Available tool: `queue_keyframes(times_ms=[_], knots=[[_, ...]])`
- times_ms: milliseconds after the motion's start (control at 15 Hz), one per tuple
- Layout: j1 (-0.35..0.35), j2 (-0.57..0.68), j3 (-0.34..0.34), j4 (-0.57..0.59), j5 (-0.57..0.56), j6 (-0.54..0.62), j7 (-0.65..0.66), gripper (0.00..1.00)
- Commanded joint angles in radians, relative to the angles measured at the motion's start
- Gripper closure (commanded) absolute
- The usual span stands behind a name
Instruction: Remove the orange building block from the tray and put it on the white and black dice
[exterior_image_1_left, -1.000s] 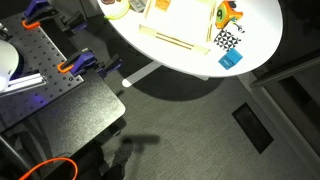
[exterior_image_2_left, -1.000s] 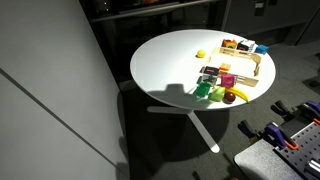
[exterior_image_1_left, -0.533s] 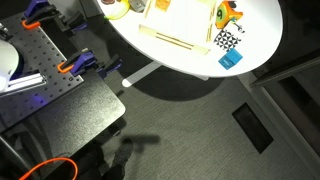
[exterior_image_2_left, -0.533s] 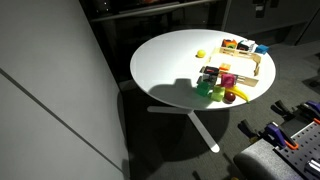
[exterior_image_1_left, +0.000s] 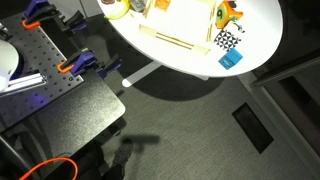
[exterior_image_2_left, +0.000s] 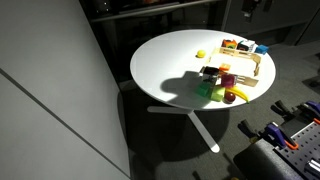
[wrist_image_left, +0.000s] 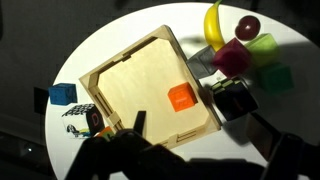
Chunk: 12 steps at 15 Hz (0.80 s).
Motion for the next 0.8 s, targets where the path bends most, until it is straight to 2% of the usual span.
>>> queue_keyframes(times_ms=[0, 200, 400, 600, 733], knots=[[-0.019, 0.047, -0.017, -0.009, -0.013, 0.104, 0.092, 0.0], [-0.029, 0.088, -0.037, -0.003, 0.008, 0.146, 0.143, 0.0], [-0.036, 0.122, -0.058, 0.01, 0.041, 0.138, 0.181, 0.0], [-0.035, 0.125, -0.073, 0.025, 0.088, 0.102, 0.179, 0.0], [-0.031, 0.125, -0.072, -0.003, 0.062, 0.134, 0.164, 0.0]])
